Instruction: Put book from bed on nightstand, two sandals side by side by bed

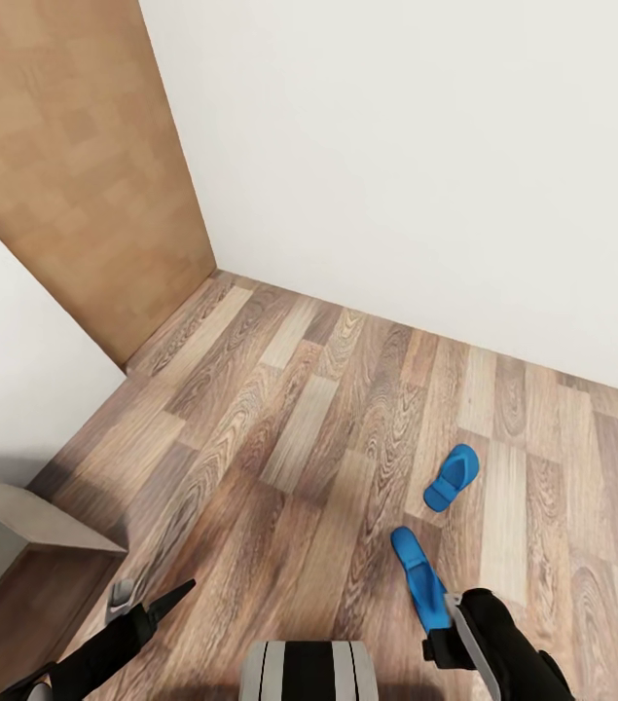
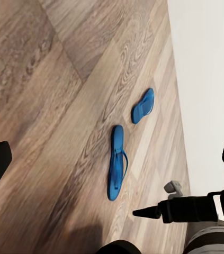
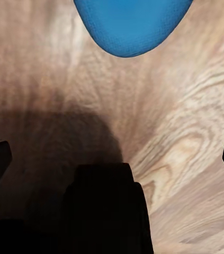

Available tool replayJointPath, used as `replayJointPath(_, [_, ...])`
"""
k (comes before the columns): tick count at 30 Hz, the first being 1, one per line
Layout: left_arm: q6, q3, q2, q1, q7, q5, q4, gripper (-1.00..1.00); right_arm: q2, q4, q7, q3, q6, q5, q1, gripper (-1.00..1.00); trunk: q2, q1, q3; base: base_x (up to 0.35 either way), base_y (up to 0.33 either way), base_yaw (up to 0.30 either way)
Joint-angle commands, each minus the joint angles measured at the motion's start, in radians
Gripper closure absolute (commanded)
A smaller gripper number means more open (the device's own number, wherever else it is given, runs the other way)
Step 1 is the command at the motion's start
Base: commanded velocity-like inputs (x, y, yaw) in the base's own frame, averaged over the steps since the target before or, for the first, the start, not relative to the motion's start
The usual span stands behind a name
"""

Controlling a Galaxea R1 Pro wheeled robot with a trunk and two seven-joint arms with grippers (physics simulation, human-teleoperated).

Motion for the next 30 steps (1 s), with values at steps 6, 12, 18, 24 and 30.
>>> replayJointPath(6, [0.009, -0.001, -0.001, -0.001, -0.002, 0.005, 0.000, -1.00, 0.002, -0.006, 0.000, -0.003, 0.005, 0.002, 0.000, -1.00, 0.000, 0.000, -0.001, 0.082, 0.000, 0.000])
replayJointPath(12, [0.009, -0.001, -0.001, -0.001, -0.002, 0.005, 0.000, -1.00, 0.001, -0.029, 0.007, -0.006, 0.004, -0.002, 0.000, -1.00, 0.000, 0.000, -0.001, 0.017, 0.000, 0.000])
replayJointPath(18, [0.009, -0.003, -0.001, -0.001, -0.002, 0.005, 0.000, -1.00, 0.001, -0.160, 0.009, -0.006, 0.005, -0.005, 0.000, -1.00, 0.000, 0.000, -0.001, 0.002, 0.000, 0.000])
replayJointPath(24, [0.009, -0.003, -0.001, 0.000, -0.002, 0.005, 0.000, -1.00, 0.002, -0.225, 0.009, -0.007, 0.005, -0.006, 0.000, -1.00, 0.000, 0.000, -0.001, 0.000, 0.000, 0.000])
replayJointPath(30, [0.009, -0.004, -0.002, 0.000, -0.002, 0.005, 0.000, -1.00, 0.000, -0.241, 0.009, -0.009, 0.005, -0.006, 0.000, -1.00, 0.000, 0.000, -0.001, 0.000, 0.000, 0.000])
